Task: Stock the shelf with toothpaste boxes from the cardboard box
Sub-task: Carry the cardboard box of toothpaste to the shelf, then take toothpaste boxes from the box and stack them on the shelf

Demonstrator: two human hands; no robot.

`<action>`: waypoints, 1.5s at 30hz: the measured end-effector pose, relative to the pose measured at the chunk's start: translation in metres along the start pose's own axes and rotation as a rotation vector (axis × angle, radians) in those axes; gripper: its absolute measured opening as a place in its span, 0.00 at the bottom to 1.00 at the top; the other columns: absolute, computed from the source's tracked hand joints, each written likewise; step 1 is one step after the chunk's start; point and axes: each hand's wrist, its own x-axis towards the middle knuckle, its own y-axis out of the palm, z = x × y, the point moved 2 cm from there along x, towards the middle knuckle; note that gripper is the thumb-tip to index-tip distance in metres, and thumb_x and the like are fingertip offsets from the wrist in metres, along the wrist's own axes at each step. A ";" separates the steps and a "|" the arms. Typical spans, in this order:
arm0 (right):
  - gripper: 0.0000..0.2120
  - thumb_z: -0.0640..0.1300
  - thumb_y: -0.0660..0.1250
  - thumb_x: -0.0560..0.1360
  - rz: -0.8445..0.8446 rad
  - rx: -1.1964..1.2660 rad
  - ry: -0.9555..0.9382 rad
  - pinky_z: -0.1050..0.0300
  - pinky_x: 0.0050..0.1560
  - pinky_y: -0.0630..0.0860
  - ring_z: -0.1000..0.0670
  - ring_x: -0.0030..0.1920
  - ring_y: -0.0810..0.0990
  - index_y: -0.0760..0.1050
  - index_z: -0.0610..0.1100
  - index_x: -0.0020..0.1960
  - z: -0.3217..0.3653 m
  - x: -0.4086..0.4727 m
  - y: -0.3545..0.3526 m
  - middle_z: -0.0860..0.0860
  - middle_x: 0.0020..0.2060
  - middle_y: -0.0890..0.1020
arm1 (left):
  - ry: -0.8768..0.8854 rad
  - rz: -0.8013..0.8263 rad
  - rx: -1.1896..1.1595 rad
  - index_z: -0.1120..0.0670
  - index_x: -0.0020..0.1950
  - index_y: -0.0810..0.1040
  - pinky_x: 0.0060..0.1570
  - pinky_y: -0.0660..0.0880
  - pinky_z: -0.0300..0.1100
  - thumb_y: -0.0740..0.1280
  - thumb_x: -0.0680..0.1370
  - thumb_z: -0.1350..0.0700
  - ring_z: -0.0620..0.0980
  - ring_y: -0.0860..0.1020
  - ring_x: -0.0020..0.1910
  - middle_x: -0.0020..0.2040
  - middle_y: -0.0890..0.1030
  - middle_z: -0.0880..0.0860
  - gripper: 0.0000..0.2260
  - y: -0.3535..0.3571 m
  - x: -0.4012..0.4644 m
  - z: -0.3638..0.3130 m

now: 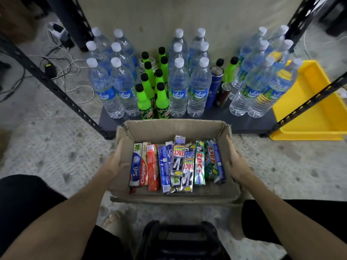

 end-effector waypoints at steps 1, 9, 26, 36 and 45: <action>0.51 0.35 0.63 0.75 0.016 -0.016 -0.001 0.45 0.45 0.77 0.40 0.41 0.77 0.34 0.62 0.81 0.002 0.002 0.002 0.38 0.51 0.77 | -0.021 -0.020 0.009 0.46 0.82 0.38 0.58 0.73 0.56 0.77 0.73 0.57 0.69 0.76 0.60 0.68 0.72 0.71 0.54 -0.003 0.002 0.011; 0.34 0.53 0.71 0.74 -0.287 -0.569 -0.052 0.40 0.55 0.72 0.36 0.56 0.72 0.65 0.46 0.76 0.023 -0.006 0.013 0.35 0.65 0.69 | 0.085 -0.293 0.560 0.61 0.77 0.64 0.61 0.71 0.65 0.74 0.73 0.41 0.71 0.70 0.66 0.73 0.65 0.69 0.40 0.019 -0.008 -0.016; 0.44 0.59 0.74 0.74 -0.053 -0.130 0.276 0.45 0.59 0.80 0.41 0.60 0.81 0.56 0.42 0.79 0.060 -0.008 0.104 0.41 0.59 0.81 | 0.065 0.051 -0.111 0.44 0.82 0.41 0.59 0.73 0.49 0.68 0.78 0.39 0.55 0.67 0.65 0.65 0.65 0.58 0.44 0.145 0.004 -0.159; 0.39 0.44 0.76 0.74 -0.192 0.129 0.161 0.39 0.54 0.81 0.44 0.49 0.81 0.60 0.52 0.79 0.044 -0.013 0.086 0.50 0.48 0.81 | 0.136 0.037 -0.074 0.37 0.81 0.47 0.55 0.74 0.47 0.67 0.80 0.50 0.55 0.69 0.61 0.62 0.68 0.57 0.37 0.127 0.012 -0.147; 0.28 0.43 0.71 0.74 -0.395 0.228 -0.039 0.46 0.55 0.75 0.51 0.48 0.73 0.74 0.54 0.73 0.068 -0.005 0.038 0.56 0.45 0.82 | 0.328 -0.202 -0.086 0.39 0.80 0.58 0.52 0.77 0.48 0.65 0.80 0.50 0.47 0.75 0.55 0.57 0.75 0.48 0.30 0.067 -0.001 -0.136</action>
